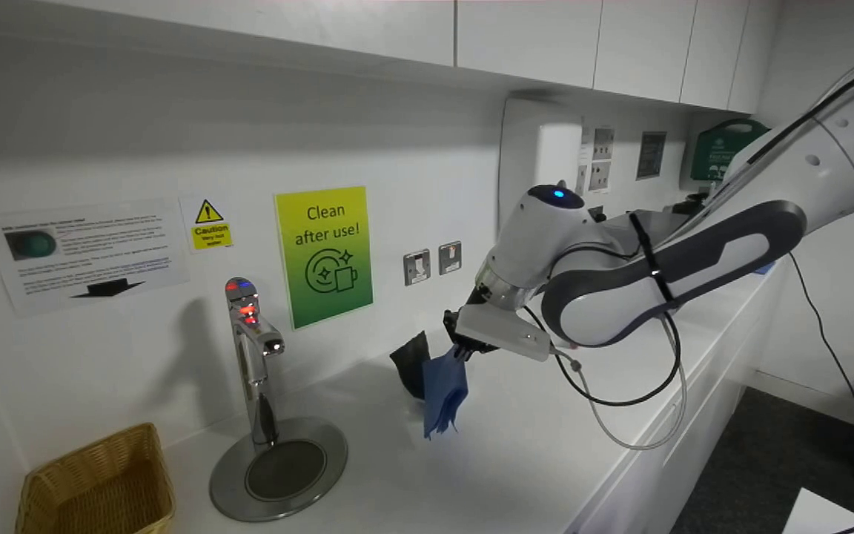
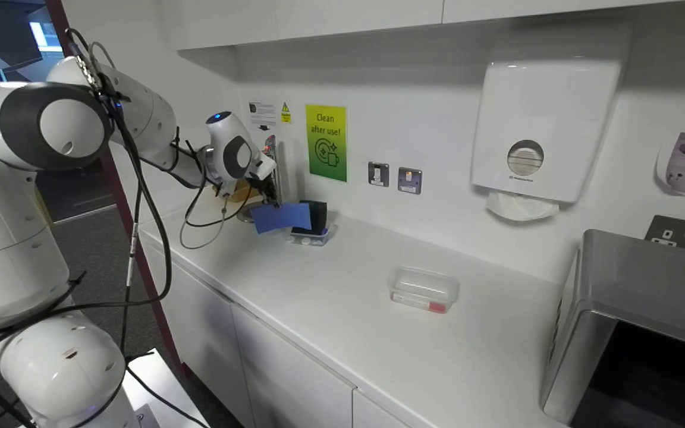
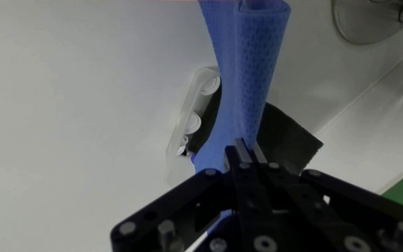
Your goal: Put the blue paper in the left bowl
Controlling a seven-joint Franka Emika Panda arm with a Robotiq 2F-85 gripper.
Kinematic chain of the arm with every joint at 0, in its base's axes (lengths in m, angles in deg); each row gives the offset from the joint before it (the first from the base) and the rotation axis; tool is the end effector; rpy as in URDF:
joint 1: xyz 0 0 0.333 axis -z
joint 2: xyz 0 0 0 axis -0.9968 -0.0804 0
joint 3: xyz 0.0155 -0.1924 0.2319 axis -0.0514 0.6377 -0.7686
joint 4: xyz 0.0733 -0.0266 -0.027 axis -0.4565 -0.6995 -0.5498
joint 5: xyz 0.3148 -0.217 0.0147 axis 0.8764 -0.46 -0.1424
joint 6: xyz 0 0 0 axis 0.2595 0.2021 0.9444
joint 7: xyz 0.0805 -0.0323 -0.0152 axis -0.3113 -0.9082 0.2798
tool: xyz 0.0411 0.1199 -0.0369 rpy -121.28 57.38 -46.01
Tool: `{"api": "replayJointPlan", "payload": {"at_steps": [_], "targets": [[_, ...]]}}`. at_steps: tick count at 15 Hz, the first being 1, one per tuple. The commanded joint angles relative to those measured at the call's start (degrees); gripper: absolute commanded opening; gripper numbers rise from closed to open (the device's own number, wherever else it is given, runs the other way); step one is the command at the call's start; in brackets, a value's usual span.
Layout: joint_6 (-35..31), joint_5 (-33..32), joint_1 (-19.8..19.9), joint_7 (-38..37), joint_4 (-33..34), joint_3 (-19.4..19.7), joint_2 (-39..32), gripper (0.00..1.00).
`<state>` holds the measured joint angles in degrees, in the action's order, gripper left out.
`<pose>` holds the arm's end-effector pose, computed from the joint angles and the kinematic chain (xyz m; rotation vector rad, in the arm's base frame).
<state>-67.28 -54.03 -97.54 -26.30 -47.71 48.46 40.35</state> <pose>0.5273 0.2273 0.4183 -2.6319 1.0289 -0.6401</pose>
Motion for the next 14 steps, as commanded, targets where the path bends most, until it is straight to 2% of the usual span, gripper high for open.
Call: {"api": "replayJointPlan", "payload": {"at_steps": [1, 2, 3, 8, 10, 14], "targets": [[9.6, 4.7, -0.1, 6.3, 0.2, -0.9, 1.9, 0.01], [12.9, 4.1, 0.0, 6.3, 0.6, -1.1, 1.9, 0.01], [18.3, 6.3, 0.5, 9.4, 0.0, -0.6, 6.2, 0.01], [39.5, 3.0, 1.6, 9.1, 5.3, -1.1, 9.1, 0.01], [46.1, 2.1, 1.9, 8.9, 7.2, -1.4, 9.8, 0.01], [55.1, -0.4, 1.8, 11.5, 11.6, -2.0, 7.9, 0.01]]}}
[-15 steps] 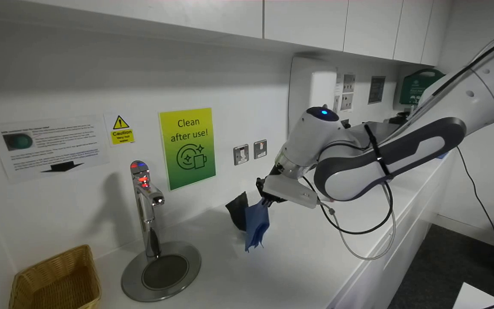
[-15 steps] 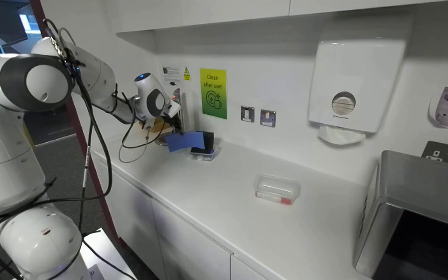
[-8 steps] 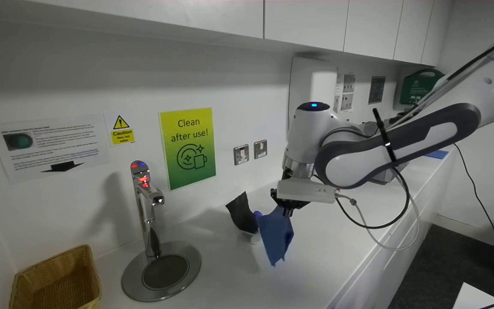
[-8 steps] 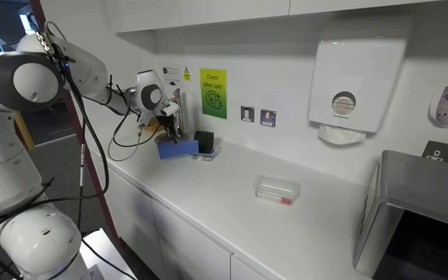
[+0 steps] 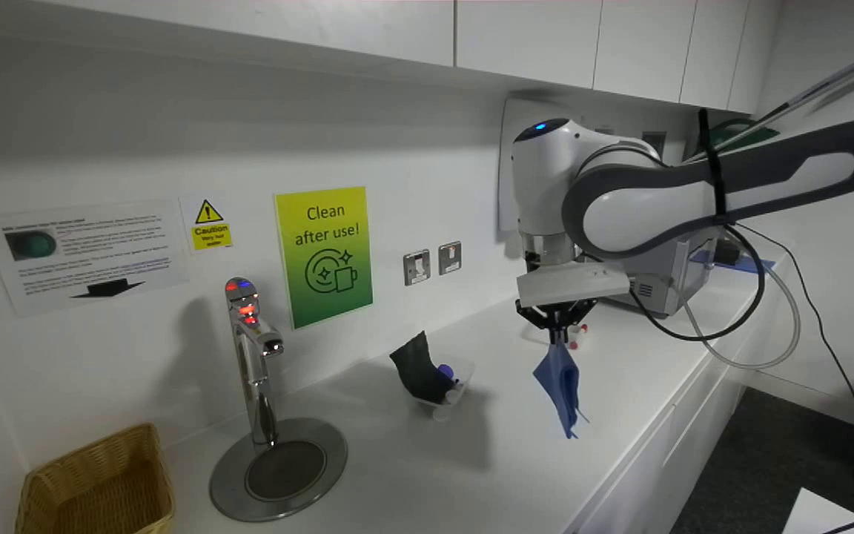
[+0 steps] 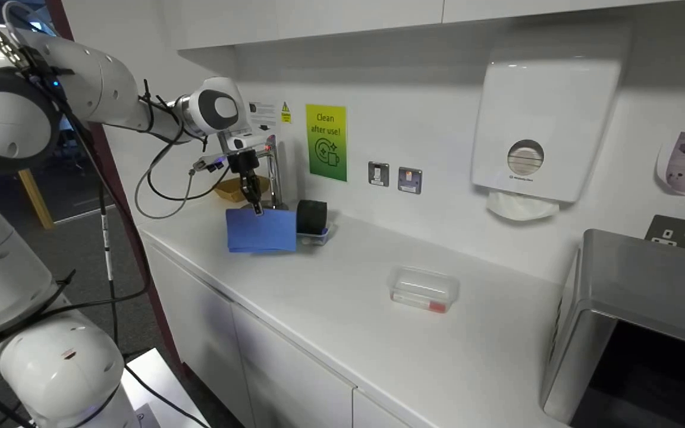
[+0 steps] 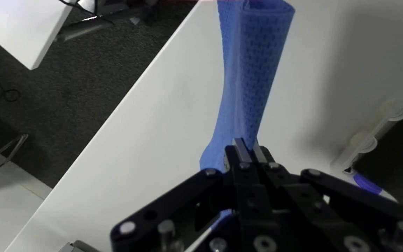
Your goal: Put the blue paper in the left bowl
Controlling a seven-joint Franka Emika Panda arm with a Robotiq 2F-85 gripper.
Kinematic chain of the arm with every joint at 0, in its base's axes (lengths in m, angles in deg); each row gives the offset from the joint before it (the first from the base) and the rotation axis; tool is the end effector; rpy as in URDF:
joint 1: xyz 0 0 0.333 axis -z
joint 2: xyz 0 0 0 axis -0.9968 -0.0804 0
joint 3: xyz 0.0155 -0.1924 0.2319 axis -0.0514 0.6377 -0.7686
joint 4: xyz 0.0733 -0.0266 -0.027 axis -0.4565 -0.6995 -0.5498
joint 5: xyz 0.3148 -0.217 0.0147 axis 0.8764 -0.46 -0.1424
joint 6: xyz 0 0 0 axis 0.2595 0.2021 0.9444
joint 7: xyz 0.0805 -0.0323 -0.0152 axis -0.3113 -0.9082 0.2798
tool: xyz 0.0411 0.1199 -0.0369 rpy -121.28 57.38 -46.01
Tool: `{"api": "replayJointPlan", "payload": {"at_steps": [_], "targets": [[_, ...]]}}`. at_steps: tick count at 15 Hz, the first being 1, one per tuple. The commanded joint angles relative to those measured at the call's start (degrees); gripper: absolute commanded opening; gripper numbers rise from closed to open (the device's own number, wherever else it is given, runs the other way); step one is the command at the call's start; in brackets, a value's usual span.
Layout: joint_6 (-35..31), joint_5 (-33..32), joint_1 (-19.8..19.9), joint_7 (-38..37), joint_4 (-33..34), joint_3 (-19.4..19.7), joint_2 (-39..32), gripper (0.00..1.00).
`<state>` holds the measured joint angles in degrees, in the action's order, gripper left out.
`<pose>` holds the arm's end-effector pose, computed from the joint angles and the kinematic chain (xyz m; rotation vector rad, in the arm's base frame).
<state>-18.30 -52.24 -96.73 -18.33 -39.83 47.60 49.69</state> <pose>0.4595 0.1712 0.4798 2.6927 -1.0645 0.1919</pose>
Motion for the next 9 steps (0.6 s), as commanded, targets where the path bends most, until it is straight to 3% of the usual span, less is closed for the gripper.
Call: {"api": "replayJointPlan", "payload": {"at_steps": [1, 6, 9], "targets": [[8.1, -3.2, 0.9, 4.6, 4.9, -1.4, -2.4, 0.01], [9.3, -14.3, 0.4, 10.1, 8.2, -1.9, -8.8, 0.01], [6.3, -25.6, -0.5, 8.6, 7.5, -1.8, -10.8, 0.01]]}}
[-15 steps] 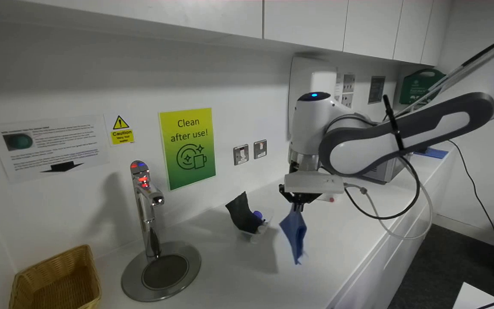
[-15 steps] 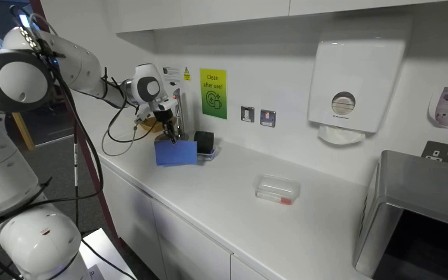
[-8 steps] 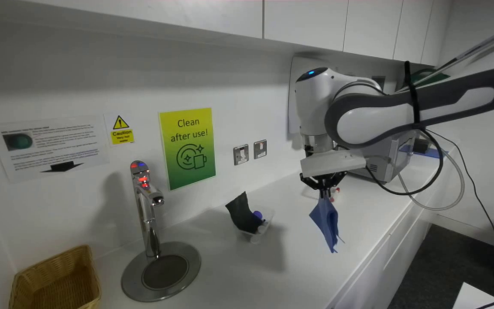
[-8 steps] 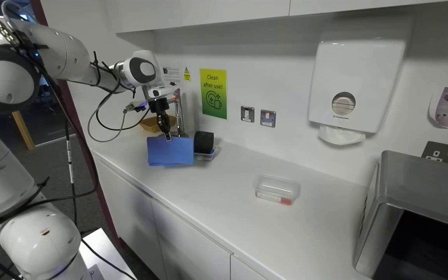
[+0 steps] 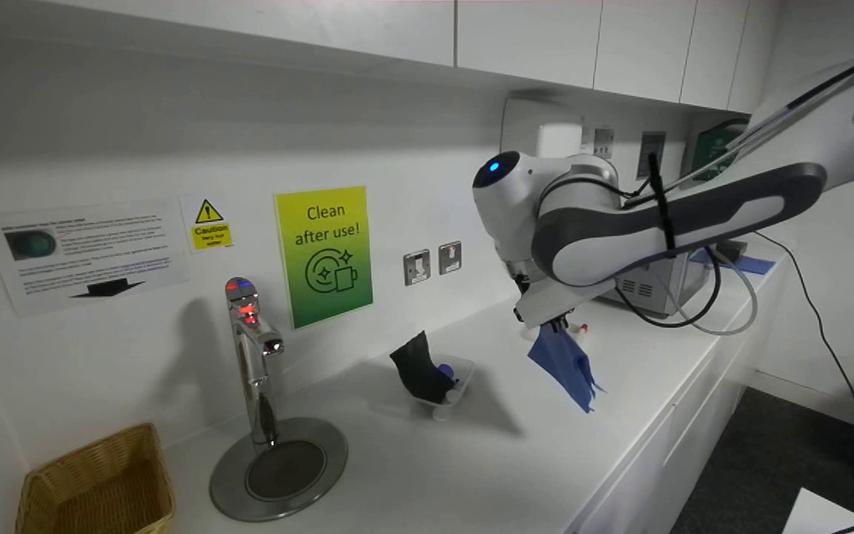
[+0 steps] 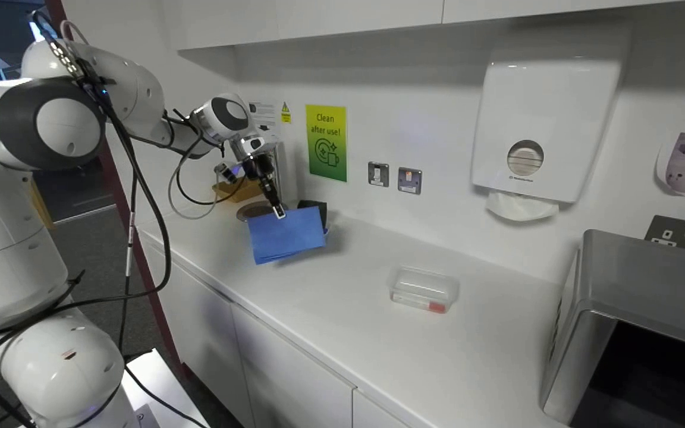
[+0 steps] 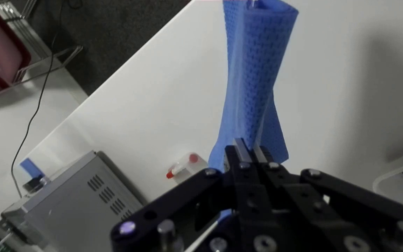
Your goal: Put the blue paper in the left bowl
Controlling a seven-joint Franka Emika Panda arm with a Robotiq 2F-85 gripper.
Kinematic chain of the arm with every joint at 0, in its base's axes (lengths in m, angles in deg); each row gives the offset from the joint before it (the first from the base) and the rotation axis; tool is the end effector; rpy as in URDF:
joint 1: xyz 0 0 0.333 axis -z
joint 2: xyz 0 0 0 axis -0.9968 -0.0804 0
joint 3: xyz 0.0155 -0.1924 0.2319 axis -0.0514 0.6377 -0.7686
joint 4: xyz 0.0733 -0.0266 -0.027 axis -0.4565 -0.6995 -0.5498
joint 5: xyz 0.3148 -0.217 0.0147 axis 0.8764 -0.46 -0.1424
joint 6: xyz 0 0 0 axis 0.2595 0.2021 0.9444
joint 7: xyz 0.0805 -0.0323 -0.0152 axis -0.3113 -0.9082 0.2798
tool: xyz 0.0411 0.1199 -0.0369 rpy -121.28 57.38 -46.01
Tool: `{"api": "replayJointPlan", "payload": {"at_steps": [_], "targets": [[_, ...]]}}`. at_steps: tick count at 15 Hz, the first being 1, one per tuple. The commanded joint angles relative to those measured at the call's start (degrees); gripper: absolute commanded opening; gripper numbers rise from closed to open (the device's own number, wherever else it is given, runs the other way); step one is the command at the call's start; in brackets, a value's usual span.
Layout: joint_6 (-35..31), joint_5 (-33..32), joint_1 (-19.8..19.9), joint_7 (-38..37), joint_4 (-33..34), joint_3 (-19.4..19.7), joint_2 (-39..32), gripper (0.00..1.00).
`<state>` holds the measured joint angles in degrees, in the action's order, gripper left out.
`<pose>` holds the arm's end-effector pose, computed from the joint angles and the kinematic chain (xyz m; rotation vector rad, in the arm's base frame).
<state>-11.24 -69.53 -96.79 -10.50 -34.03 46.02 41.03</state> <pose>0.4933 0.1575 0.4559 2.4887 -0.6682 0.2418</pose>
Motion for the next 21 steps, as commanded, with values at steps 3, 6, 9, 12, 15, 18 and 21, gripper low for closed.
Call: {"api": "replayJointPlan", "payload": {"at_steps": [3, 6, 9, 12, 15, 18, 21], "targets": [[-6.1, -15.6, -1.1, -1.2, 0.5, 0.1, -2.8, 0.01], [-15.2, -17.0, -0.7, -3.6, -1.5, 0.7, -2.4, 0.01], [-28.4, -16.3, 0.3, -7.7, -4.7, 1.9, -1.5, 0.01], [-40.3, -14.9, 1.1, -11.3, -7.8, 3.5, -1.4, 0.01], [-48.6, -6.6, 2.1, -9.0, -10.4, 4.7, -2.1, 0.01], [-54.1, 6.0, 2.4, -4.2, -12.8, 5.2, -2.1, 0.01], [-56.1, 18.5, 2.2, 1.6, -13.7, 4.9, -2.2, 0.01]]}}
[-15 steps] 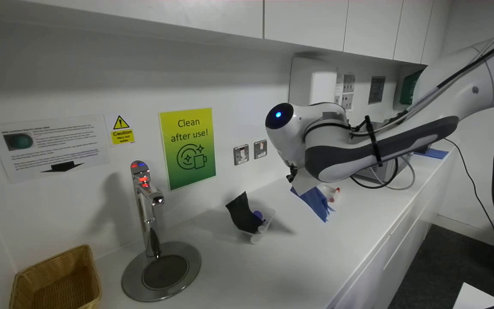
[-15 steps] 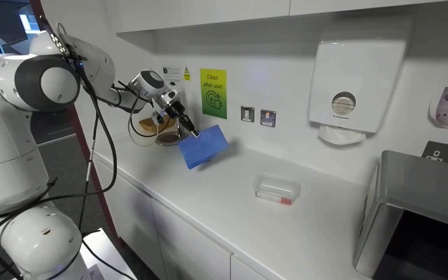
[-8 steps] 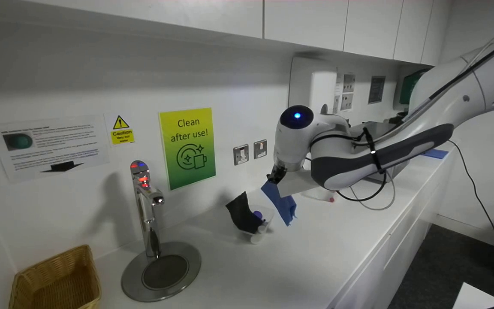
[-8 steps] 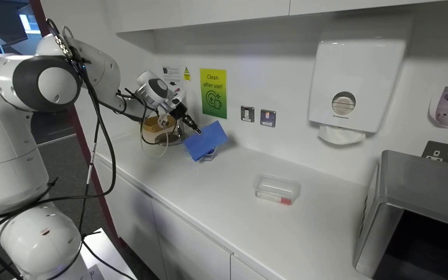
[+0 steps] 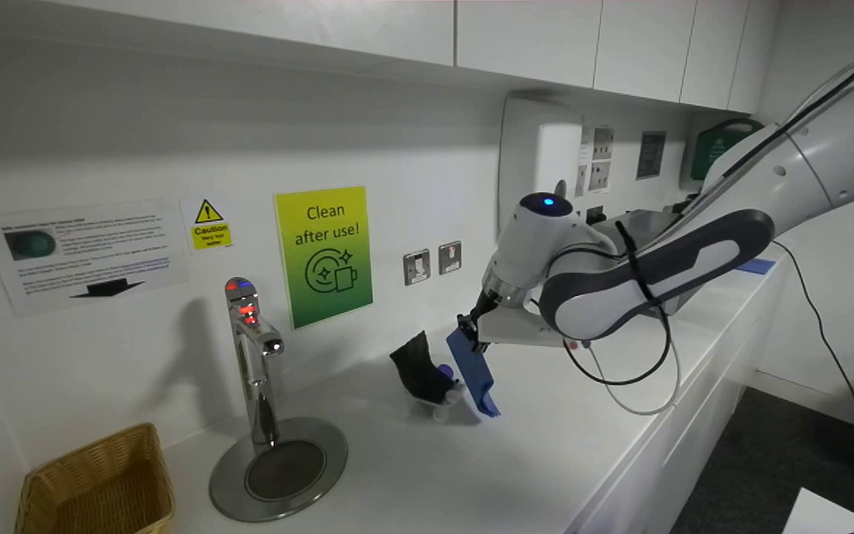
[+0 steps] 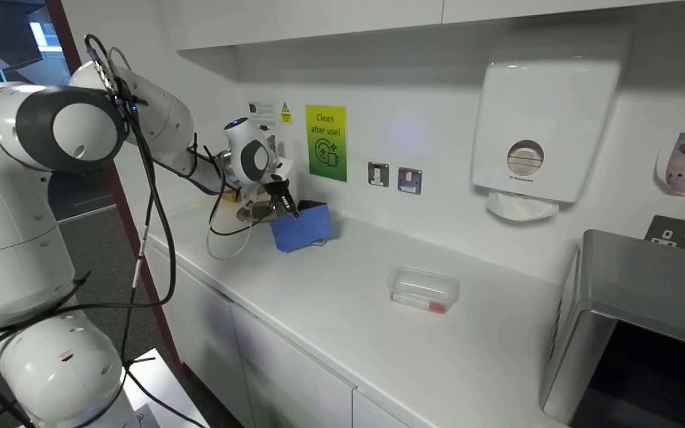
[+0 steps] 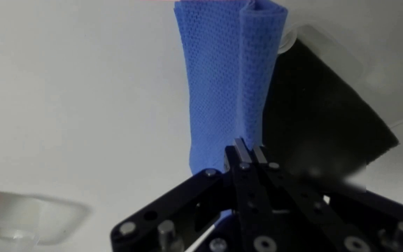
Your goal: Put the blue paper in the left bowl
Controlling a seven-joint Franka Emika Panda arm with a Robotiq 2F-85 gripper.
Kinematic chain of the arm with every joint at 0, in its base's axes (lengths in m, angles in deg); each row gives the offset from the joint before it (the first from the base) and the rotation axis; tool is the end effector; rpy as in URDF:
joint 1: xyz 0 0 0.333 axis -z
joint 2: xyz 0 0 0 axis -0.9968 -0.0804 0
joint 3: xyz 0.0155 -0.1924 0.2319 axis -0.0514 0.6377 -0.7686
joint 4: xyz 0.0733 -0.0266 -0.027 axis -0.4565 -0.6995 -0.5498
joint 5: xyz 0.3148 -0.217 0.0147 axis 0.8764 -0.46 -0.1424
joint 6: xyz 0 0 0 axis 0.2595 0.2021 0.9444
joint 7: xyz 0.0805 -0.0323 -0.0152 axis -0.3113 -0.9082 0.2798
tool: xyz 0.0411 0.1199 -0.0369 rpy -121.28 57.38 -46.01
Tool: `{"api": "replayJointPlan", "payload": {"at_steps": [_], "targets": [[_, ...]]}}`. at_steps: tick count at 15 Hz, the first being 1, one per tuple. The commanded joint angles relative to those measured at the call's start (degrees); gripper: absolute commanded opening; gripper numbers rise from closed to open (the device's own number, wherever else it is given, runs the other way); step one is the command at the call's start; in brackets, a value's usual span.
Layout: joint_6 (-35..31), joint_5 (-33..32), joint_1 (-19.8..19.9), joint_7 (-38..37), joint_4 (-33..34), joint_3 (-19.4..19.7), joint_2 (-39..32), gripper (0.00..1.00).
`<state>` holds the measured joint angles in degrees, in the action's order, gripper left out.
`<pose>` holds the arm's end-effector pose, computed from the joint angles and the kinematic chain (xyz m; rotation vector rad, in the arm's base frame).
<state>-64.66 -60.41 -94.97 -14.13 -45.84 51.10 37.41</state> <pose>0.5534 0.1790 0.3988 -2.8670 0.8025 -0.7183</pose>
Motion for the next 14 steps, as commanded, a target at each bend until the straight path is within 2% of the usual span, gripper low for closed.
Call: {"api": "replayJointPlan", "payload": {"at_steps": [1, 4, 6, 11, 13, 14], "targets": [[-2.0, 14.1, 0.4, 7.5, -1.8, -0.3, 1.5, 0.01], [1.1, 21.6, 0.2, 9.5, -1.1, -0.3, 2.1, 0.01], [2.8, 24.1, 0.2, 9.4, -0.8, -0.1, 2.4, 0.01], [15.2, 25.8, 0.1, 12.6, 2.2, -0.3, 2.5, 0.01], [17.1, 24.2, 0.0, 13.5, 2.6, -0.4, 2.3, 0.01], [14.2, 23.9, -0.1, 11.2, 2.3, -0.3, 0.9, 0.03]]}}
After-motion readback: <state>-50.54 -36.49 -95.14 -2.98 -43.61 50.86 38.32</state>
